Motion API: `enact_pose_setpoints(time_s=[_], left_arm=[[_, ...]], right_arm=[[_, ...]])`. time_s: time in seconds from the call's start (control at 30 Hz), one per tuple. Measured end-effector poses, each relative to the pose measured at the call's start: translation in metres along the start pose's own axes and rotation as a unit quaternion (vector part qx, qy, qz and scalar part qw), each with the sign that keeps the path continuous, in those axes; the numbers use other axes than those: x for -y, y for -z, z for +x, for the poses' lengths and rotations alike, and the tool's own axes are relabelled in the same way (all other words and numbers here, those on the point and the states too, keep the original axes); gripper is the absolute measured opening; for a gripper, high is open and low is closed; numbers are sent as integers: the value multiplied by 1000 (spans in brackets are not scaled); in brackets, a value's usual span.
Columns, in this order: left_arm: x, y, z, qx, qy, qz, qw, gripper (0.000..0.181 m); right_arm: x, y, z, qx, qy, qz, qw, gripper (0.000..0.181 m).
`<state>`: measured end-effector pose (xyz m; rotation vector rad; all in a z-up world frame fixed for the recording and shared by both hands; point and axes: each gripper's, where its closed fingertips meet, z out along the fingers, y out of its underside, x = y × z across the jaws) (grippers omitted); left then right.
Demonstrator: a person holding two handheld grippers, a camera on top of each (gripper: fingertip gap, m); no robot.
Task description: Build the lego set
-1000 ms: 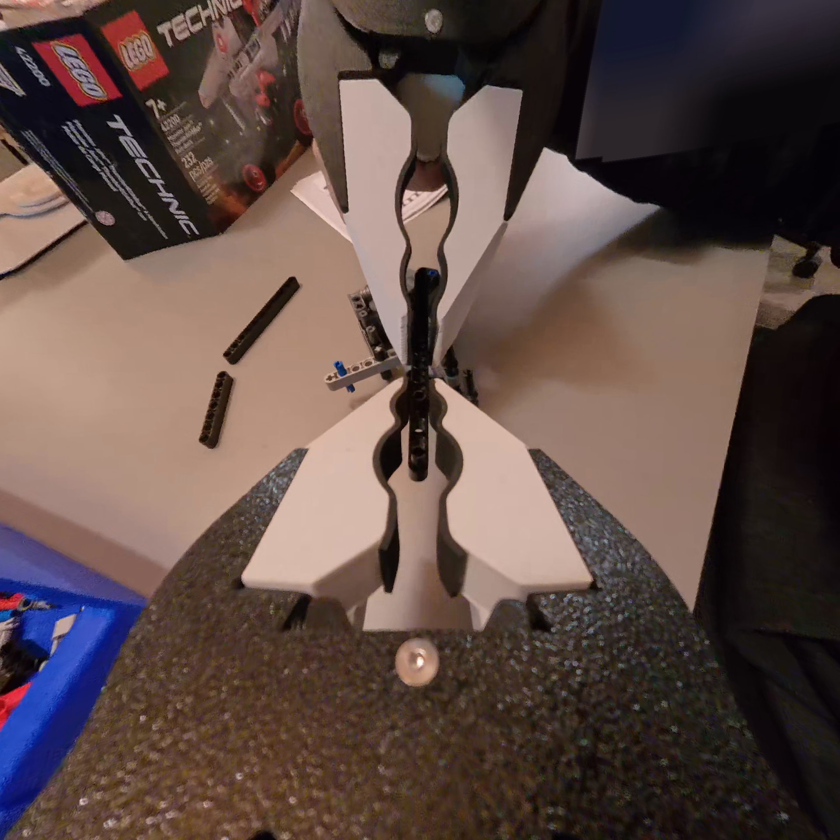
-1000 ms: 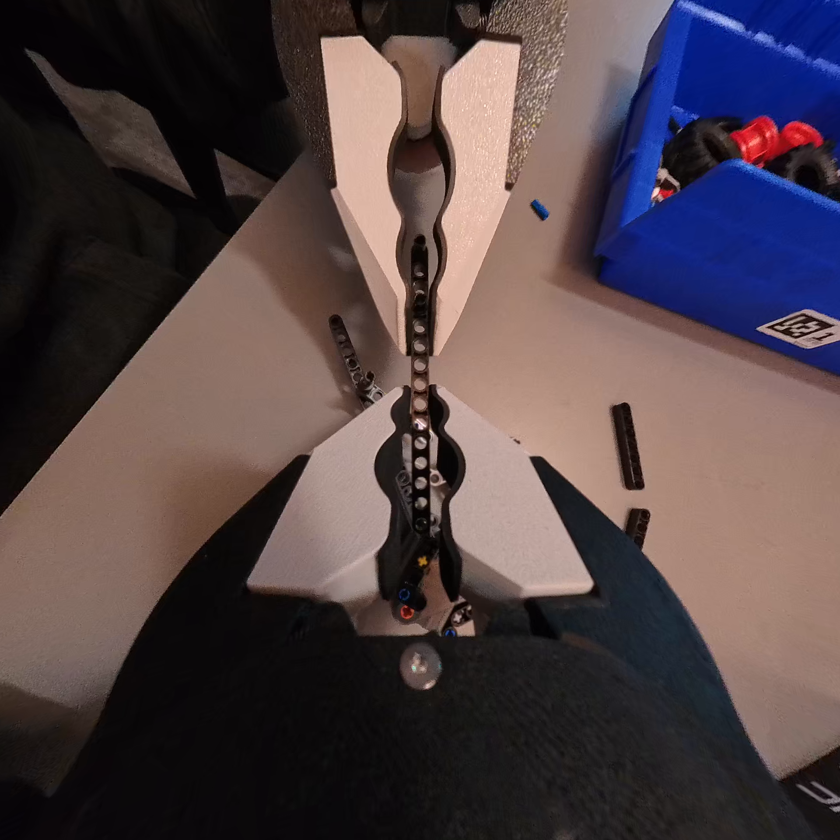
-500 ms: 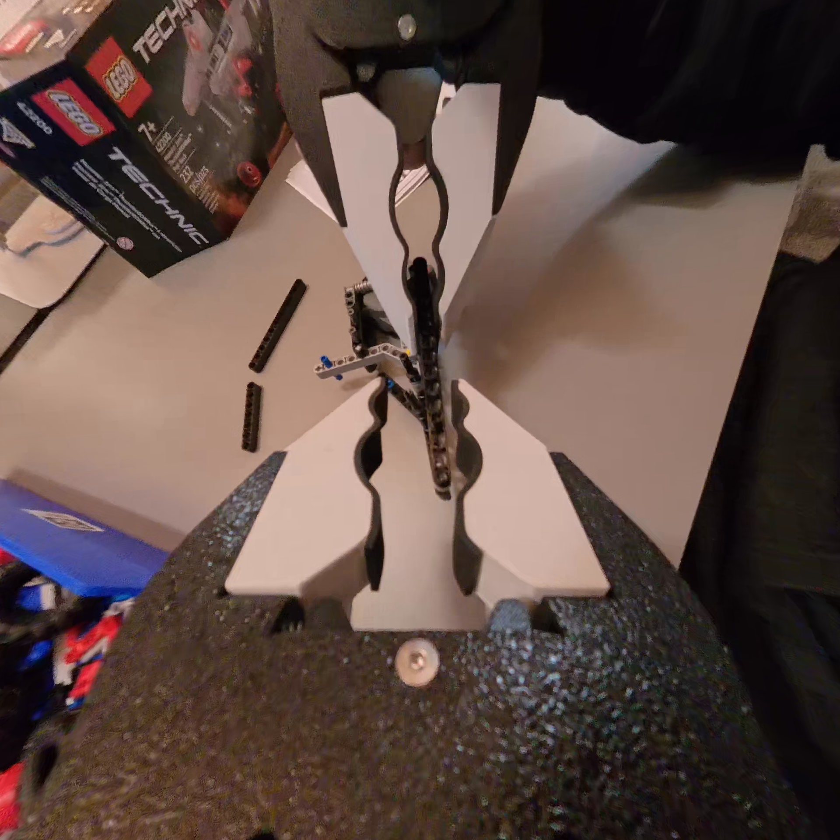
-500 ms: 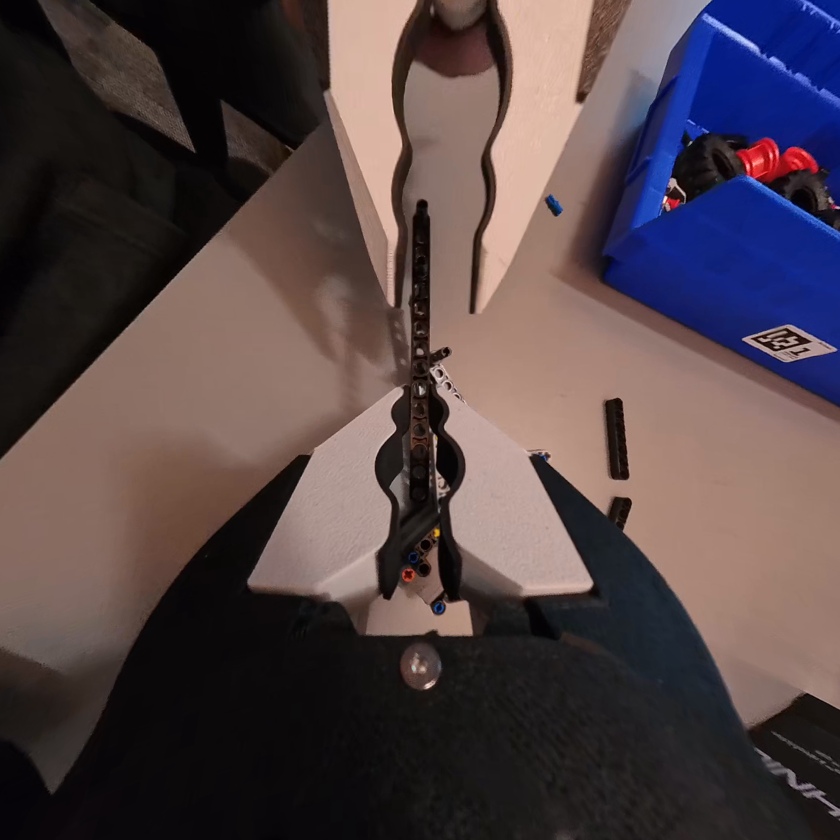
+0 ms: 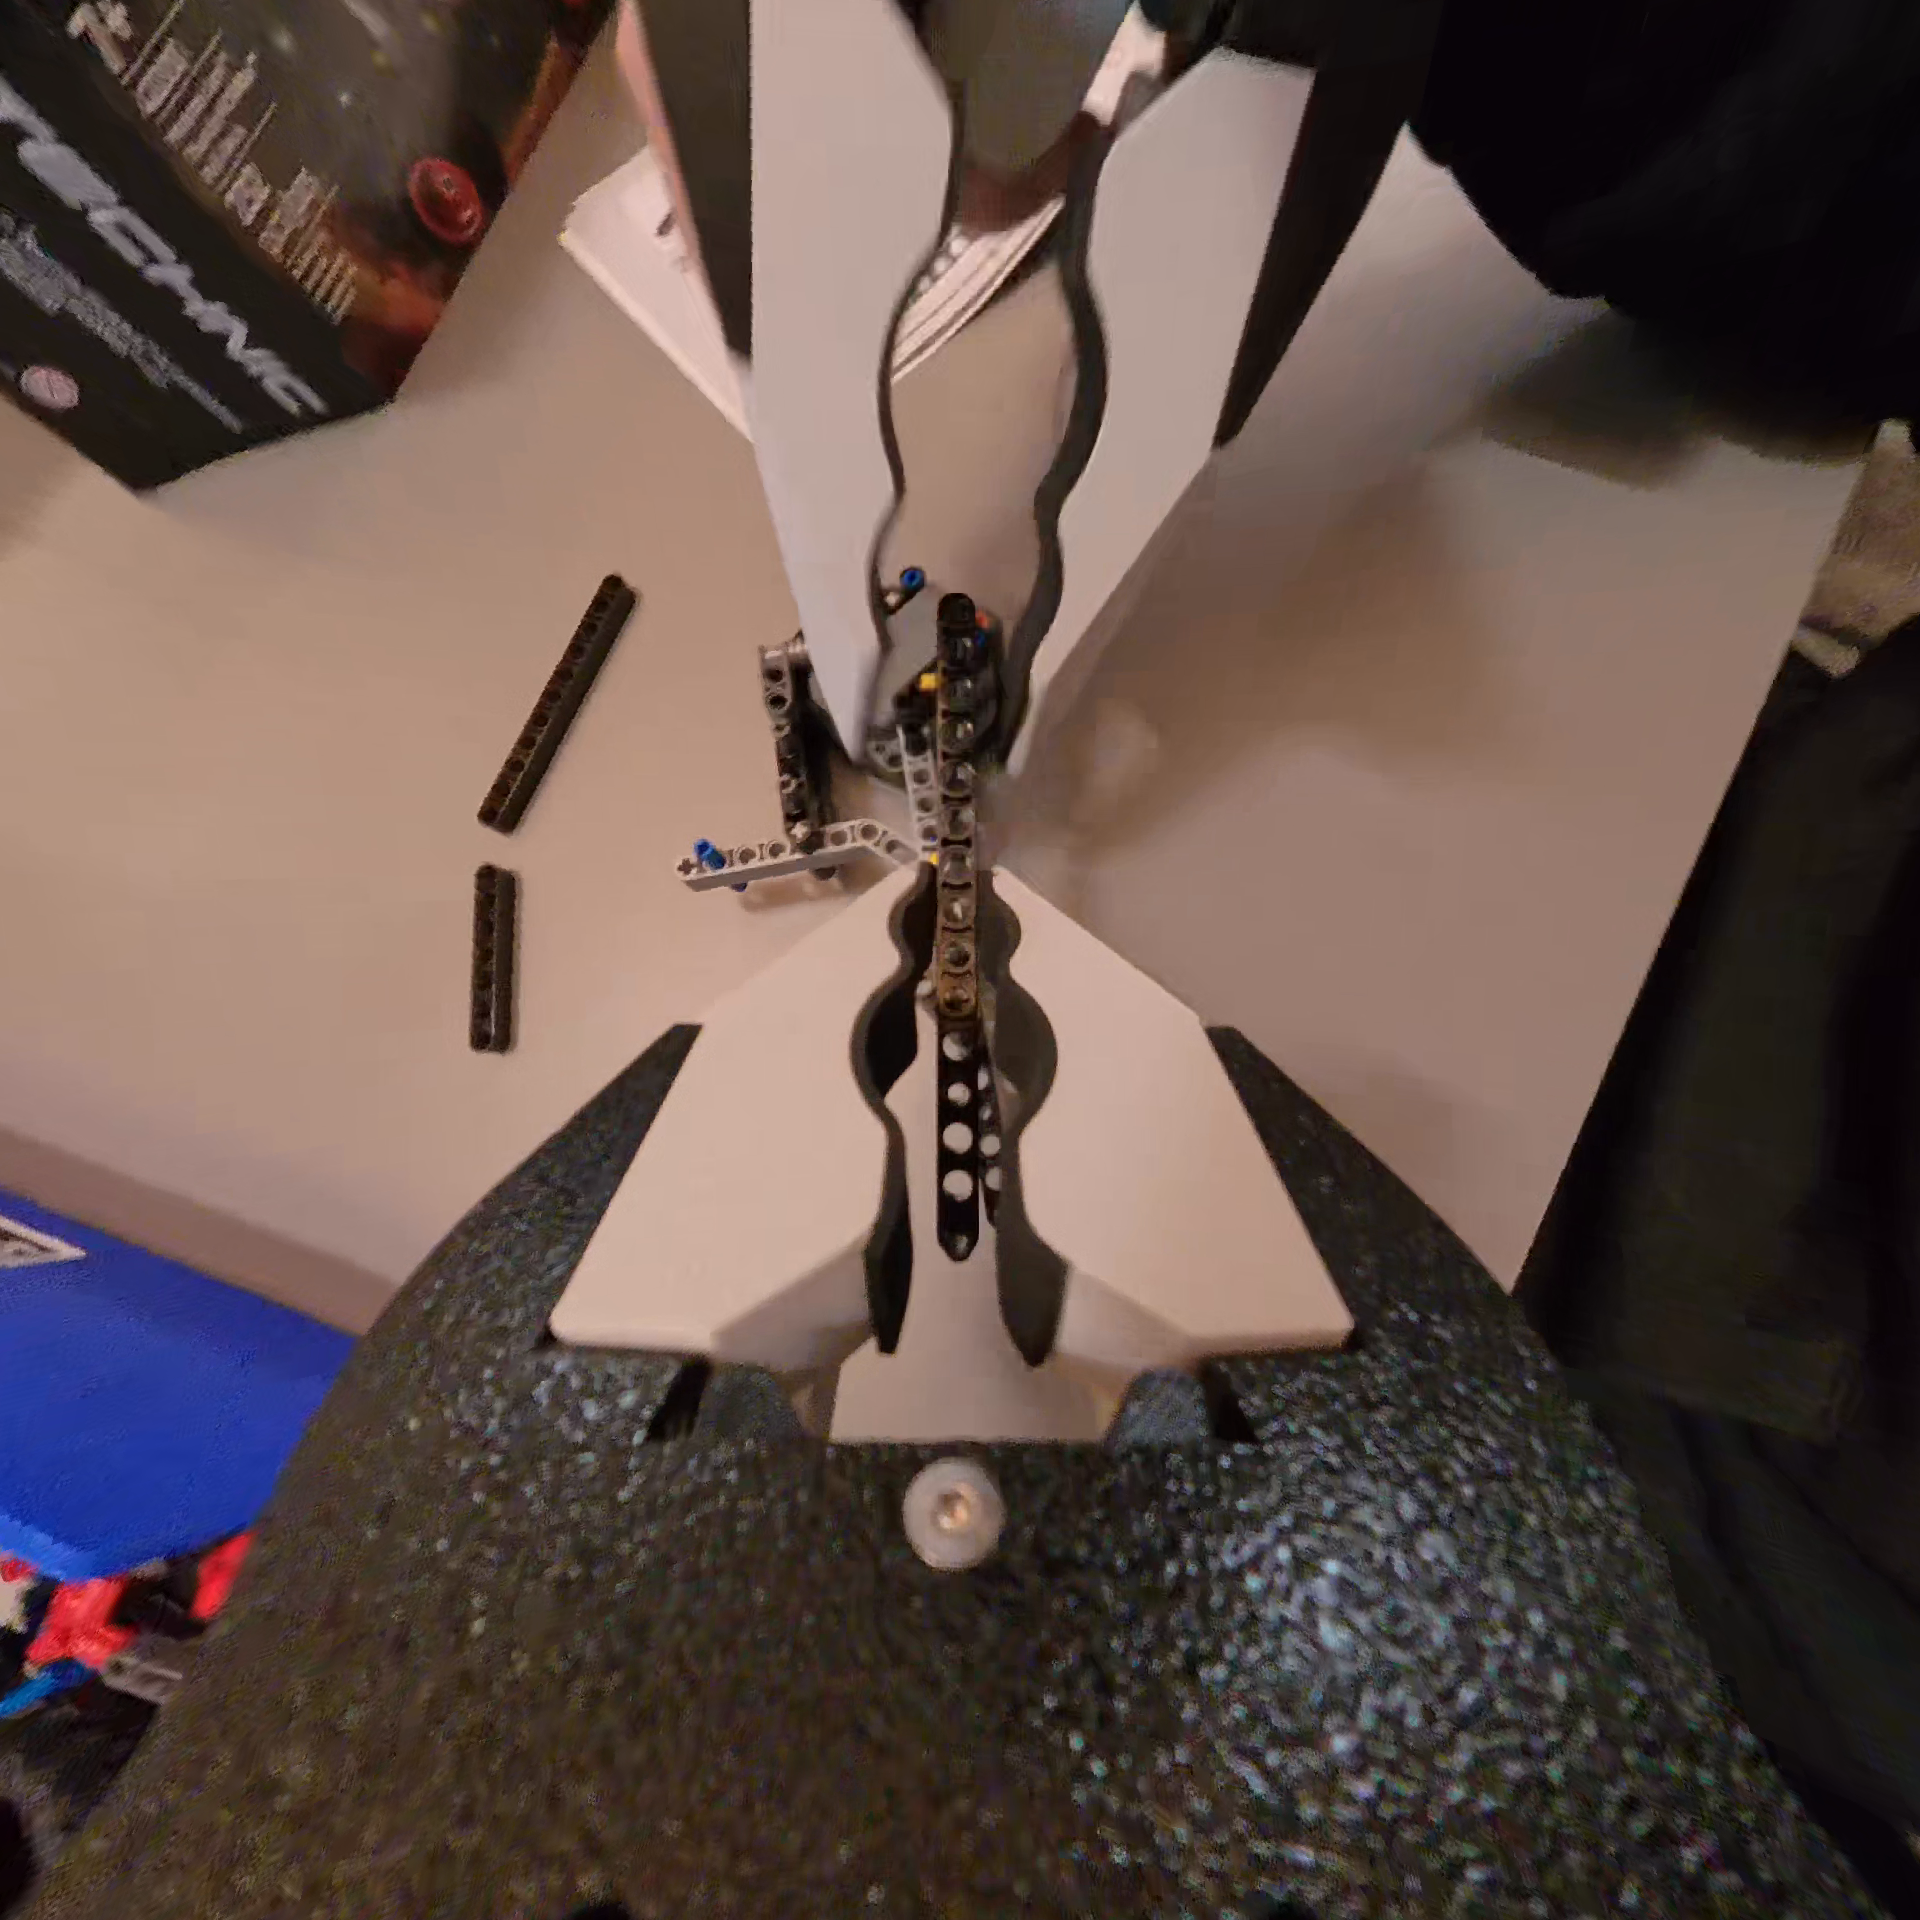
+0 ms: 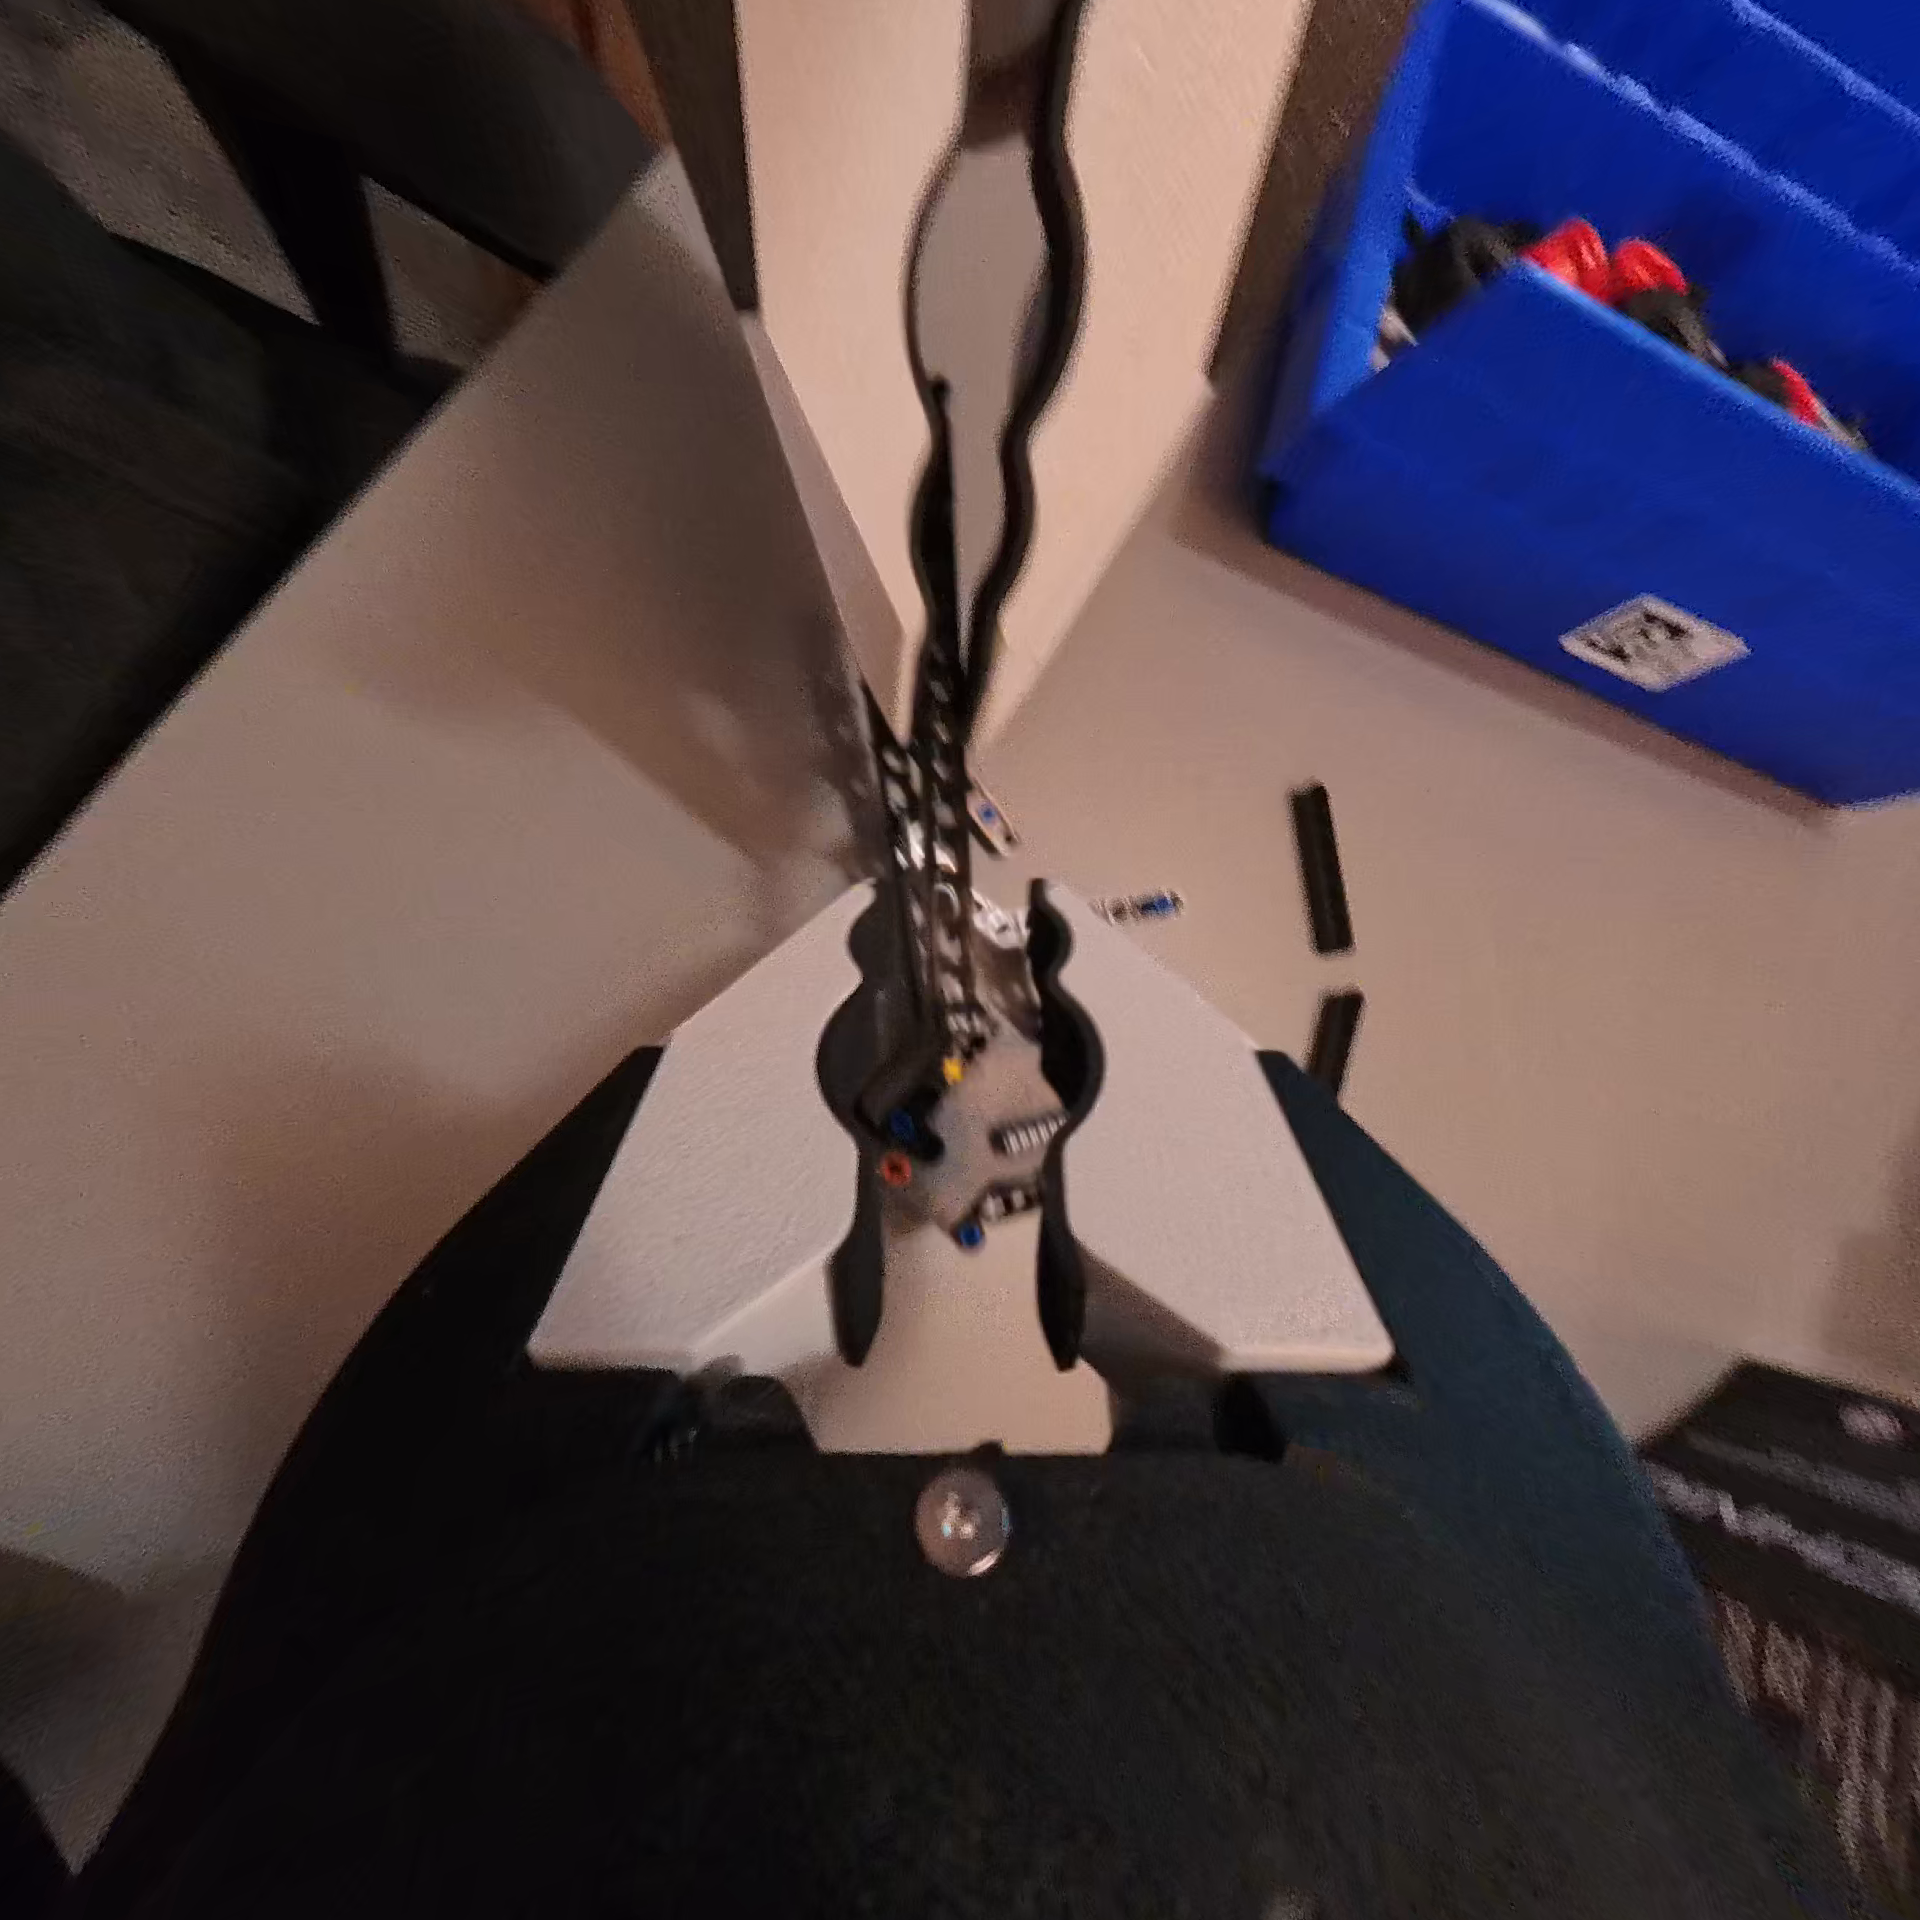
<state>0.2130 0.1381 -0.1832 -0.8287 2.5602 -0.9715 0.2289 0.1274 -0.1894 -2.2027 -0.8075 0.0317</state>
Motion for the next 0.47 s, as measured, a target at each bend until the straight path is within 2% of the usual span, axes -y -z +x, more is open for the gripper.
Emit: enact_pose_setpoints(time_s=[0.03, 0.13, 0.2, 0.3, 0.47], left_arm=[[-3, 0, -1, -1, 21, 3, 1000, 5], [-4, 2, -2, -14, 85, 38, 996, 5], [-5, 1, -1, -20, 100, 51, 993, 5], [-8, -3, -2, -19, 102, 40, 994, 5], [-6, -8, -2, -8, 76, 0, 997, 5]], right_arm=[[-8, 5, 4, -9, -10, -6, 1000, 32], [-13, 10, 11, -13, -26, 28, 999, 40], [-8, 4, 4, 25, -33, 61, 997, 42], [-17, -8, 1, 39, -21, 54, 998, 45], [-31, -20, 5, 12, 1, 39, 999, 42]])
